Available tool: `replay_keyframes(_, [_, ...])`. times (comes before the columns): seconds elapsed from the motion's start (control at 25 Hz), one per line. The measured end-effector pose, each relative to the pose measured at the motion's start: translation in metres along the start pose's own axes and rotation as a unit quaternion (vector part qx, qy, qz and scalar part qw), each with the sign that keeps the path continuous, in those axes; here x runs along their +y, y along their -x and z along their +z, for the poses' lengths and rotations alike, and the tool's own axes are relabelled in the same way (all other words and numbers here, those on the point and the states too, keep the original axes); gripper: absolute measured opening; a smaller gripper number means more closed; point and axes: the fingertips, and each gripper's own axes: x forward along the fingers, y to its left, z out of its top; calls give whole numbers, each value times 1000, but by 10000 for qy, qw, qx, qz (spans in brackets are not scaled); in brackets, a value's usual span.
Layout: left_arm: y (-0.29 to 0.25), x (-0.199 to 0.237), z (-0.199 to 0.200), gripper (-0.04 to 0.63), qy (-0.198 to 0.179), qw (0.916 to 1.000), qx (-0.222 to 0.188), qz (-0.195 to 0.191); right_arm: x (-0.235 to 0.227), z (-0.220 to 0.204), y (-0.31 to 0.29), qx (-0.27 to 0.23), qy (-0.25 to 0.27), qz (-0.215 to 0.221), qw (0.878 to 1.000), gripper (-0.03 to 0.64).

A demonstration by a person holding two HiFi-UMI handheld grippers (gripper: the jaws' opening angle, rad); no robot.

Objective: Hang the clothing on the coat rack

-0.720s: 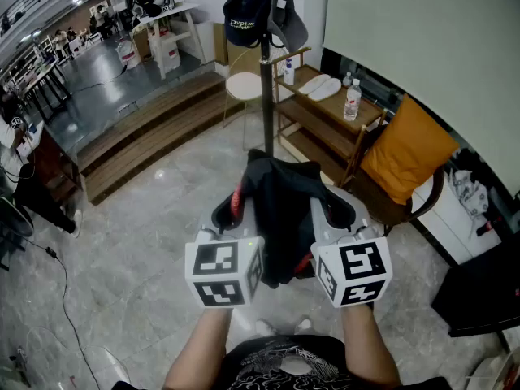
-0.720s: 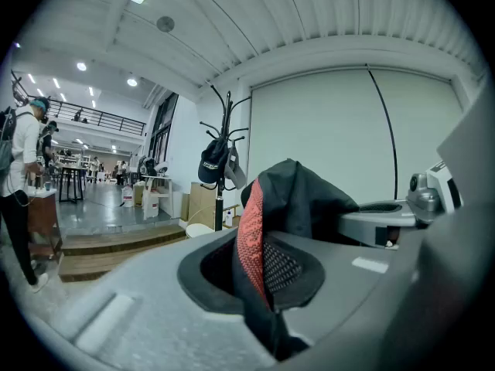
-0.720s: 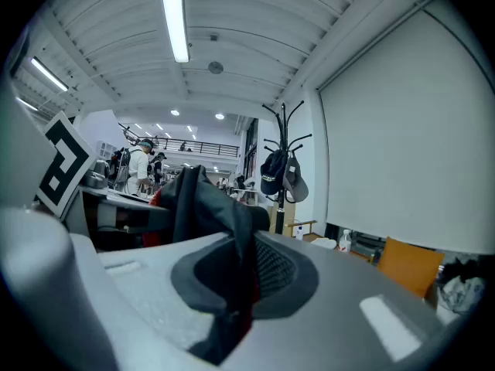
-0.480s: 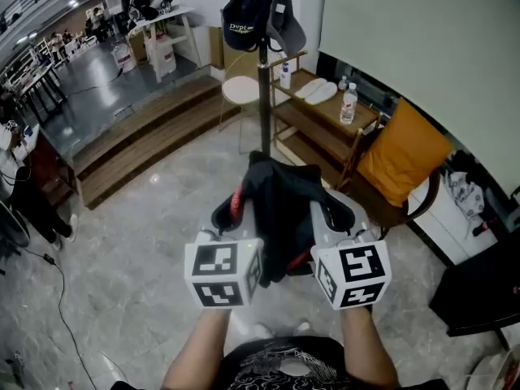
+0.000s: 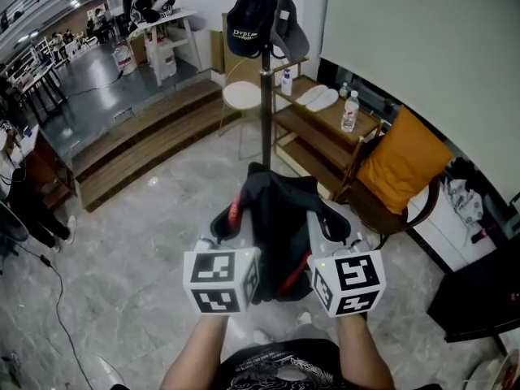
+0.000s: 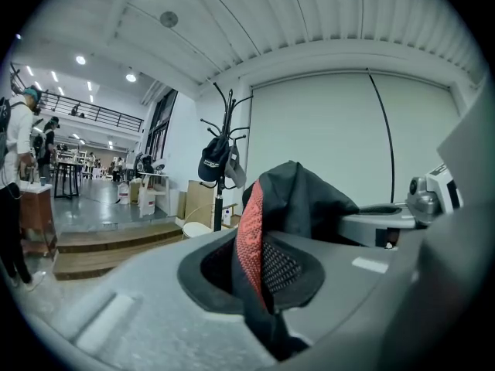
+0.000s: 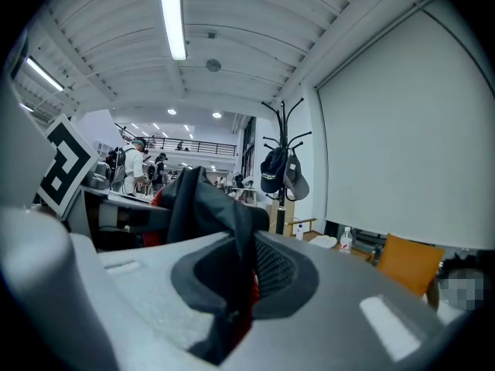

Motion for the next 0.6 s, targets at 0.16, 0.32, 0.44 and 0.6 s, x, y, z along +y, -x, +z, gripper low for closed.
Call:
replay_keyframes(0.16, [-12,0,-3,29,16,10000,45,82,-8,-3,-10,8,-39,84,10000,26])
replay_keyframes(0.32, [-28,-1,-7,29,79,9996,62,245,-19,-7,-24,-33,-31,250,9997,26])
replay_keyframes(0.44, [-43,-3,-8,29,114,9992,81,380,-30,-9,-37,-27,-37,393,9992,26])
replay_keyframes(0.6, [-68,-9,-3,29,173,9985,54,509,-50,-8,-53,-70,-36,540,9985,26])
